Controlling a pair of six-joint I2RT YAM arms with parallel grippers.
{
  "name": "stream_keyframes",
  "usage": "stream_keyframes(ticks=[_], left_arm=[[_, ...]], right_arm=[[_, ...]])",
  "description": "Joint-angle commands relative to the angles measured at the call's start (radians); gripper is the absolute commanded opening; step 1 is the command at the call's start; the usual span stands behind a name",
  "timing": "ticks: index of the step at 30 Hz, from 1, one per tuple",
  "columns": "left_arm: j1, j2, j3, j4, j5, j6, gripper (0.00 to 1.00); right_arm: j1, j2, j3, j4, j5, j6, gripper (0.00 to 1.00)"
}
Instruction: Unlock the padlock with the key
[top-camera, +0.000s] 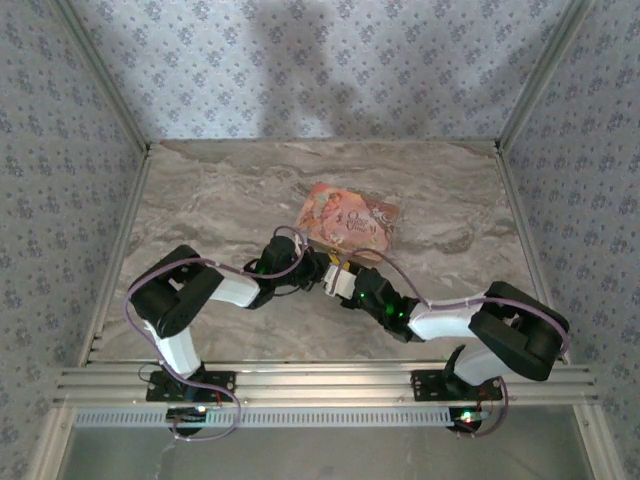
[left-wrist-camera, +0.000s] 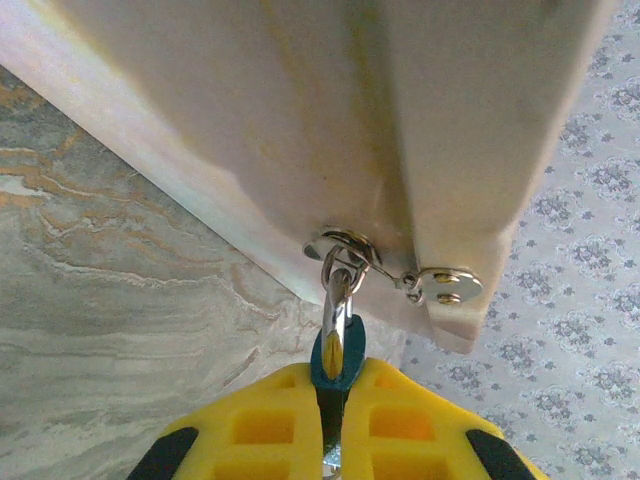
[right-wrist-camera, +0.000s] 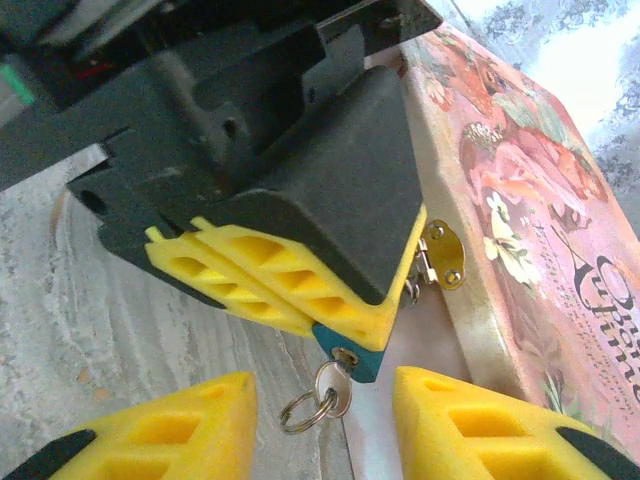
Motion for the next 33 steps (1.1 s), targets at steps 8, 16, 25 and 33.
stream_keyframes(ticks=[8, 16, 25, 33], left_arm=[[-0.008, -0.037, 0.026, 0.021, 0.002, 0.007, 0.0], [-0.01, -0.035, 0.025, 0.02, 0.003, 0.007, 0.0], [-0.011, -0.029, 0.028, 0.022, 0.006, 0.005, 0.0], [-0.012, -0.027, 0.026, 0.022, 0.007, 0.005, 0.0]], right_arm=[[-0.015, 0.06, -0.001, 0.071, 0.046, 0.044, 0.31], [-0.016, 0.103, 0.0, 0.112, 0.064, 0.05, 0.23], [-0.022, 0.143, -0.002, 0.187, 0.073, 0.072, 0.17], [-0.035, 0.147, -0.005, 0.215, 0.061, 0.117, 0.07]])
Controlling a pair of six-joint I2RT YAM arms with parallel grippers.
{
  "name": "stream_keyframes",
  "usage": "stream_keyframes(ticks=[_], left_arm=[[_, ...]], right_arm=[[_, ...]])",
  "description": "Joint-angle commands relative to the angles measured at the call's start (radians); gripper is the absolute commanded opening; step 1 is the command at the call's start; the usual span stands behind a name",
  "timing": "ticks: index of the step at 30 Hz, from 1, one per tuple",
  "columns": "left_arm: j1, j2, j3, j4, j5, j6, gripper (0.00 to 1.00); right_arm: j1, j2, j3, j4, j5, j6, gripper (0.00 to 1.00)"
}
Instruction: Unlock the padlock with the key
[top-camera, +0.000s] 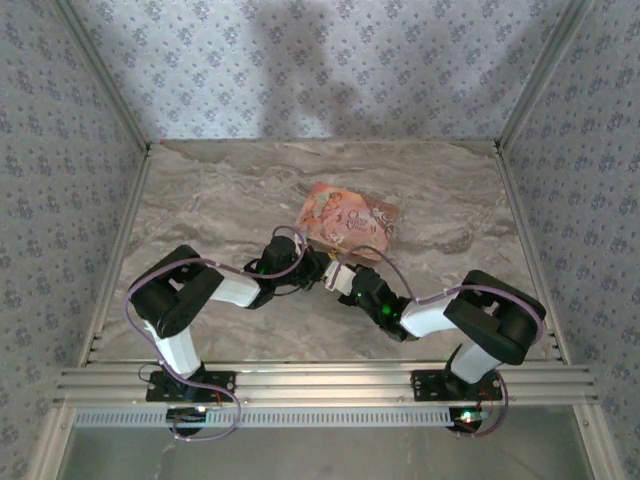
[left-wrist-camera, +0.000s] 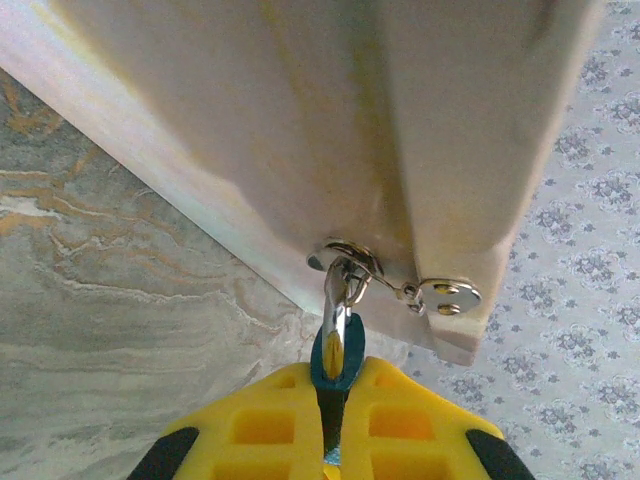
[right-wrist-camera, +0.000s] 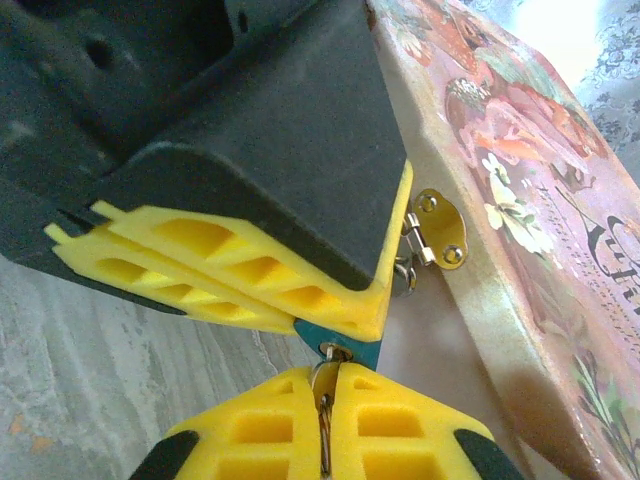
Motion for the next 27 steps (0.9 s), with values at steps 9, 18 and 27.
stream_keyframes(ticks=[9, 18, 27], left_arm=[[-0.019, -0.02, 0.023, 0.032, 0.031, 0.004, 0.0], [-0.024, -0.006, 0.022, 0.039, 0.028, 0.001, 0.0], [-0.027, 0.003, 0.024, 0.039, 0.024, 0.002, 0.0]], right_arm=[[-0.017, 0.01, -0.005, 0.053, -0.015, 0.12, 0.02], [-0.045, 0.012, -0.017, 0.078, -0.112, 0.322, 0.0], [-0.085, 0.036, -0.041, 0.118, -0.192, 0.466, 0.0]])
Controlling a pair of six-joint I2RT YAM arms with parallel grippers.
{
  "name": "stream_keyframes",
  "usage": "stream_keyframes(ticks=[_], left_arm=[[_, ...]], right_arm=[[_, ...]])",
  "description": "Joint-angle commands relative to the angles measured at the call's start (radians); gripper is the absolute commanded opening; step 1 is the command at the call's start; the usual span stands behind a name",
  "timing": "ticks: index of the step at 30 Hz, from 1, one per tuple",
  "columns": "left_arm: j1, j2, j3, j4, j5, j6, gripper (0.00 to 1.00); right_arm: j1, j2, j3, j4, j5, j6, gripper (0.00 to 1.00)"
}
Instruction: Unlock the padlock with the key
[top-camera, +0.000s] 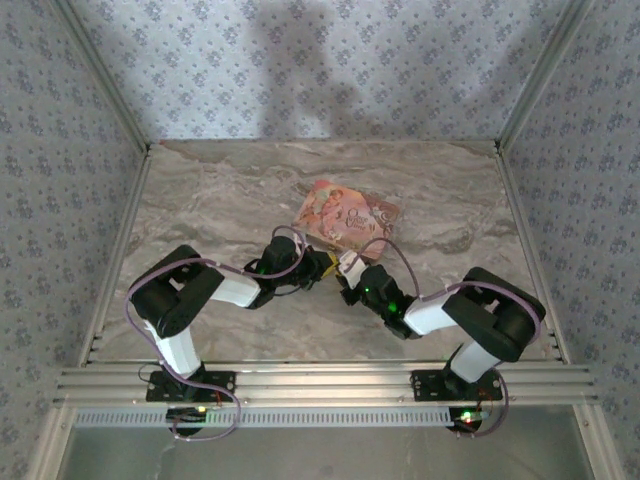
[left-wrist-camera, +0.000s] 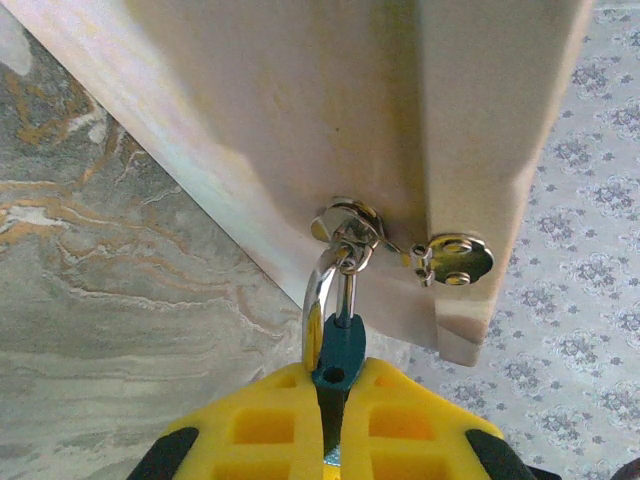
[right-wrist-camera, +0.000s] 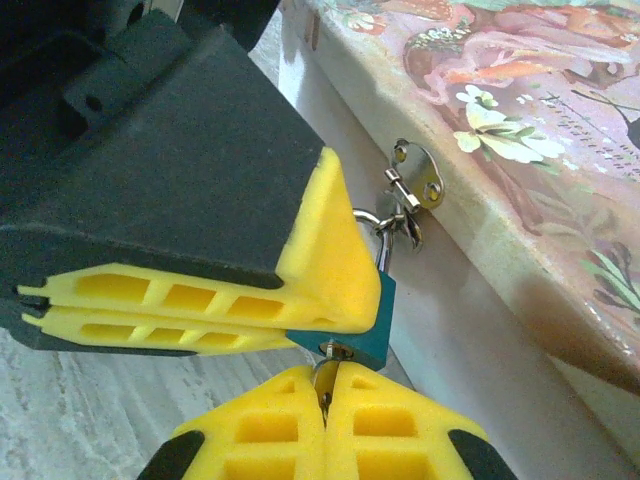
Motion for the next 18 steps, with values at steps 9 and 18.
stream_keyframes(ticks=[9, 18], left_arm=[[-0.023, 0.0, 0.019, 0.029, 0.027, 0.013, 0.11], [-0.018, -0.05, 0.013, -0.023, 0.015, 0.047, 0.31]], right_arm=[[-0.013, 0.038, -0.014, 0.032, -0.023, 0.112, 0.0], [-0.012, 0.051, -0.033, 0.04, -0.017, 0.145, 0.0]])
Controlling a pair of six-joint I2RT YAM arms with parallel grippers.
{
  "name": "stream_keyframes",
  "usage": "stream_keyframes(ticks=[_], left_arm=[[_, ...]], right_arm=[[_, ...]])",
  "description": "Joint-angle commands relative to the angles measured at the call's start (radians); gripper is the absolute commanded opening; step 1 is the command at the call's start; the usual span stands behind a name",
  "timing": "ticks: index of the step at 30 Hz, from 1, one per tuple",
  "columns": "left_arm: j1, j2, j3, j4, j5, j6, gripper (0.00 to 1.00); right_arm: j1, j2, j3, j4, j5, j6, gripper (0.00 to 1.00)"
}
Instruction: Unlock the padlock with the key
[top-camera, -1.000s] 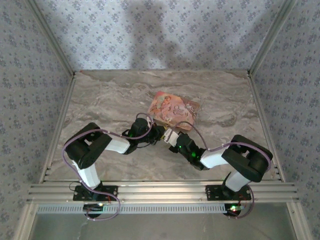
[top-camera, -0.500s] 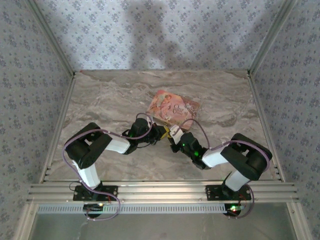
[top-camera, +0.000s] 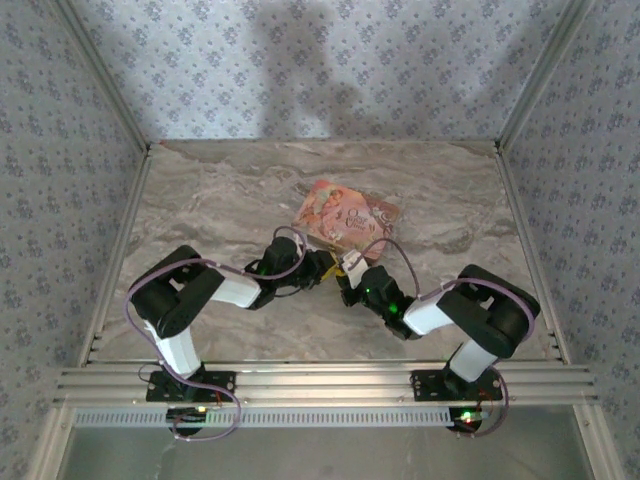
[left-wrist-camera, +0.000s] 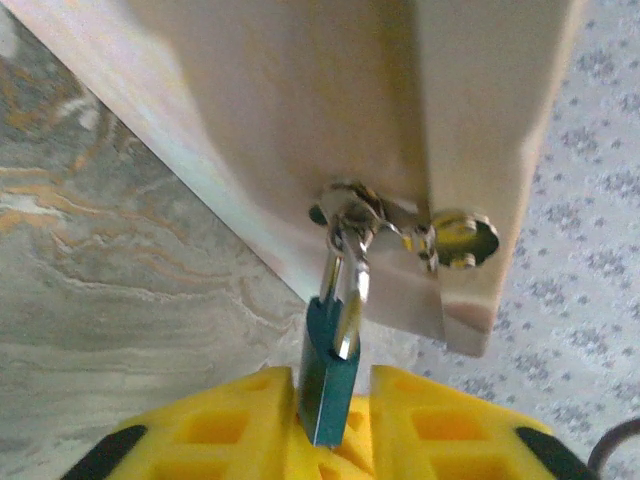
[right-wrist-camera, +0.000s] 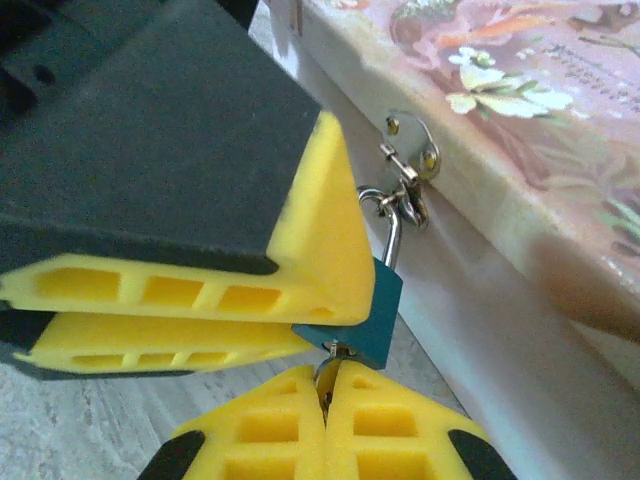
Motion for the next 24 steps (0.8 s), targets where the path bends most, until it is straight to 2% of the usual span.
stream_keyframes(ticks=[1, 9, 12, 18, 22, 24], left_arm=[[-0.006, -0.056, 0.012, -0.02, 0.013, 0.024, 0.34], [0.03, -0.147, -0.03, -0.093, 0.002, 0.065, 0.46], [0.054, -0.215, -0.045, -0.181, -0.007, 0.113, 0.5], [0.111, -0.414, -0.03, -0.495, -0.089, 0.281, 0.61], [0.15, -0.529, 0.034, -0.741, -0.165, 0.428, 0.68], [0.175, -0.559, 0.066, -0.809, -0.181, 0.482, 0.71]], right_arm=[[-0.004, 0.015, -0.021, -0.002, 0.012, 0.037, 0.0], [-0.007, 0.012, -0.036, 0.028, -0.004, 0.073, 0.0], [-0.013, 0.007, -0.039, 0.037, -0.036, 0.109, 0.0], [-0.03, 0.007, -0.031, 0.037, -0.125, 0.227, 0.0], [-0.047, 0.014, -0.033, 0.043, -0.152, 0.313, 0.0], [-0.057, 0.016, -0.038, 0.054, -0.164, 0.36, 0.0]])
